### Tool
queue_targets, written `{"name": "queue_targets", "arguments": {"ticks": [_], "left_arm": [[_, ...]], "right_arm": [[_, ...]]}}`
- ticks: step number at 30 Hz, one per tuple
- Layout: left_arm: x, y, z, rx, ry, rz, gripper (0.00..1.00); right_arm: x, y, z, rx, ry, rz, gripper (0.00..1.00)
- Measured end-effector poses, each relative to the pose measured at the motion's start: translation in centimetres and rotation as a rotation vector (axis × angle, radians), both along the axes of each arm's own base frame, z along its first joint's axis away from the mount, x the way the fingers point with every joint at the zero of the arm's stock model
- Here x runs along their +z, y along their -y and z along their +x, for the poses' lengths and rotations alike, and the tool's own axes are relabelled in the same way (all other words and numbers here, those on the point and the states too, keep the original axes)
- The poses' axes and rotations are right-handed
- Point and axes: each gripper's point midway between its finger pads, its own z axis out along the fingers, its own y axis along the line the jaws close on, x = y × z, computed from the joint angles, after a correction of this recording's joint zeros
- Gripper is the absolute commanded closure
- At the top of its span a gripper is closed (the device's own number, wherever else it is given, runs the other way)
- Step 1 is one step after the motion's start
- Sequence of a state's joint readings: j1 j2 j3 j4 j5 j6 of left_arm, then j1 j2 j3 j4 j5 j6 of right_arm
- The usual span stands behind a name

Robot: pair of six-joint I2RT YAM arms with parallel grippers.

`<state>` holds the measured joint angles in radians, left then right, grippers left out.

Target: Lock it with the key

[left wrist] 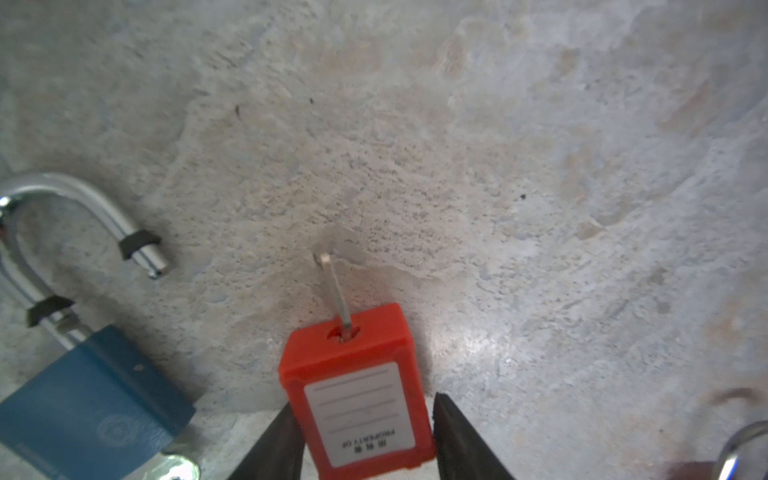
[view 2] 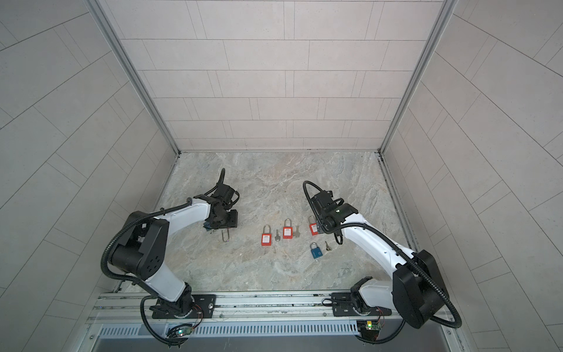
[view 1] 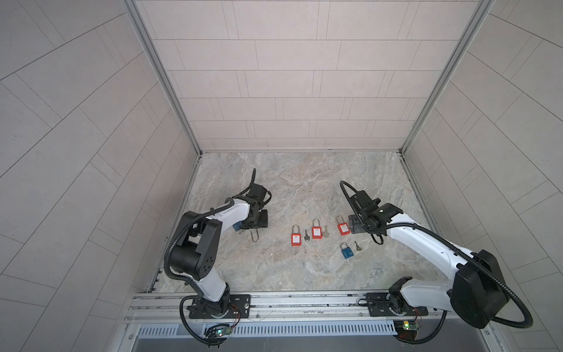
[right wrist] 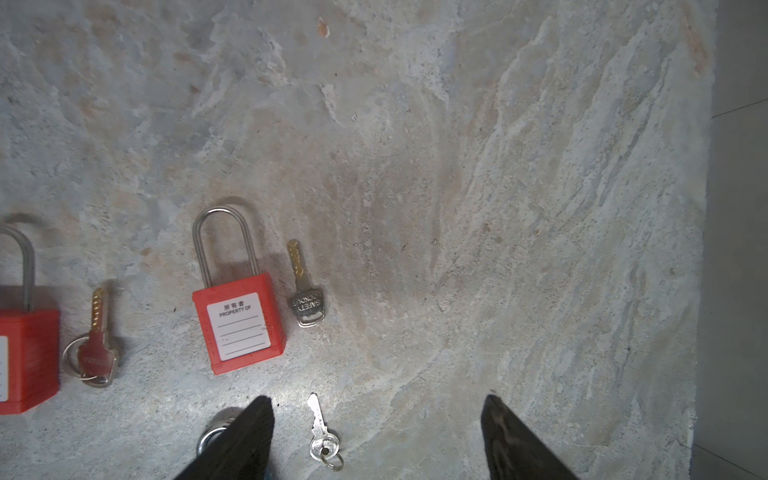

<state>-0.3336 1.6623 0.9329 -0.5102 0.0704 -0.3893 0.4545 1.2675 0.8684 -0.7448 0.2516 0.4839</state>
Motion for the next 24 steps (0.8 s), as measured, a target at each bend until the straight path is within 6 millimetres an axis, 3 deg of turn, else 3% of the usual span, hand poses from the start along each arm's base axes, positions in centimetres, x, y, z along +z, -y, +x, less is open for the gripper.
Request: {"name": "queue_targets", "arguments": {"ticks": [5, 10, 15, 21, 24], "left_arm": [[-0.3, 0.3, 0.5, -0.043, -0.014, 0.009, 0.51], [-0.3, 0.6, 1.0, -0.084, -0.012, 0.009, 0.52], [-0.3, 0.9, 0.9, -0.138, -0.009, 0.026, 0.51], [-0.4, 2.0, 1.5, -0.212, -0.001, 0.089, 0.46], [-0.4, 2.2, 1.7, -0.222, 0.004, 0.097, 0.49]], "right_arm": [[0.0, 0.6, -0.5, -0.024, 0.004, 0.022, 0.21], [1.2, 0.4, -0.5, -0.018, 0.049, 0.061, 0.25], [2.8, -0.1, -0.3, 0.004, 0.113, 0.105, 0.26], [2.9, -0.8, -0.3, 0.036, 0.122, 0.127, 0.22], [2.9, -1.9, -0.6, 0.090, 0.121, 0.129, 0.23]]}}
